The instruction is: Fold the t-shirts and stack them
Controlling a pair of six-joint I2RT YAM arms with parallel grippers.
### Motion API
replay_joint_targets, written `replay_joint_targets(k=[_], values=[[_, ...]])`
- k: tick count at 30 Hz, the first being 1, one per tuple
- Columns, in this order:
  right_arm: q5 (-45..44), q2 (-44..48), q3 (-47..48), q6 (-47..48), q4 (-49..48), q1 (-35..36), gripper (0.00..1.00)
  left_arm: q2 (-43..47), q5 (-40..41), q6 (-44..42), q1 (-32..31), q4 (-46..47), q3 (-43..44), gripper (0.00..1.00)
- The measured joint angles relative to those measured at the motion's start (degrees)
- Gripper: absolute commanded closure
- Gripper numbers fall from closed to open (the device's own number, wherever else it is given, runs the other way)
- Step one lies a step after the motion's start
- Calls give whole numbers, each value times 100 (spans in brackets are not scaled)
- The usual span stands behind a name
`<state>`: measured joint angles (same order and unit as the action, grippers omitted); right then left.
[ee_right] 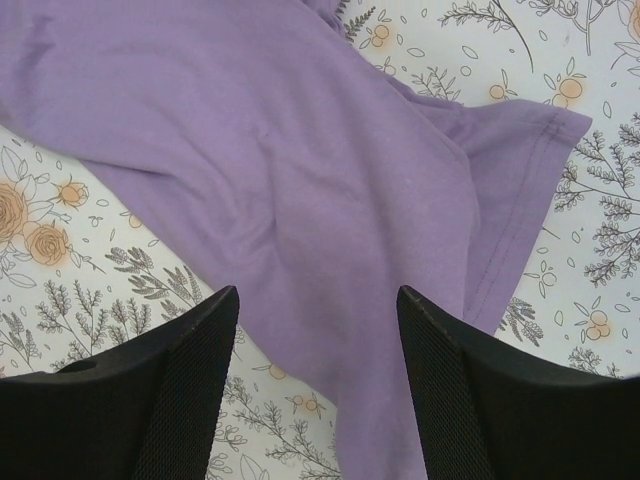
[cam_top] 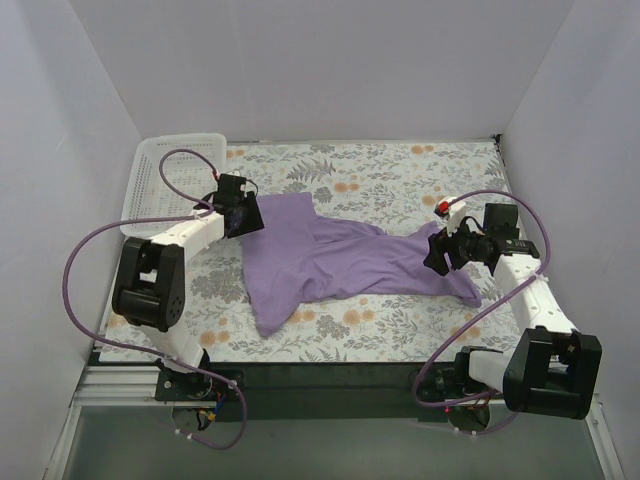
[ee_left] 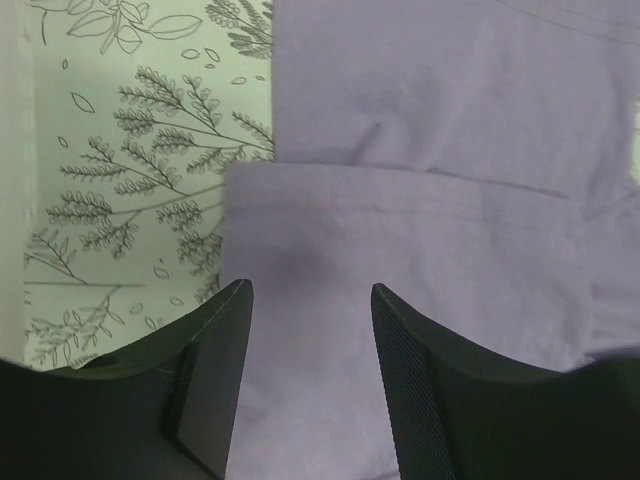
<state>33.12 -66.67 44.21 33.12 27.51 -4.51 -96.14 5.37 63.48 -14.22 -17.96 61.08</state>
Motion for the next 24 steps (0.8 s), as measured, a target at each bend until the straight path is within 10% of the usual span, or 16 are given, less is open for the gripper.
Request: replay_joint_targets(k=[16,24], values=[[155,-155,-94,-39,-205,-74,30,-868,542,-520,50,-177,308,56],[157,-153,-94,-42,-205,-79,30,-986,356,-575,50,-214,435,87]])
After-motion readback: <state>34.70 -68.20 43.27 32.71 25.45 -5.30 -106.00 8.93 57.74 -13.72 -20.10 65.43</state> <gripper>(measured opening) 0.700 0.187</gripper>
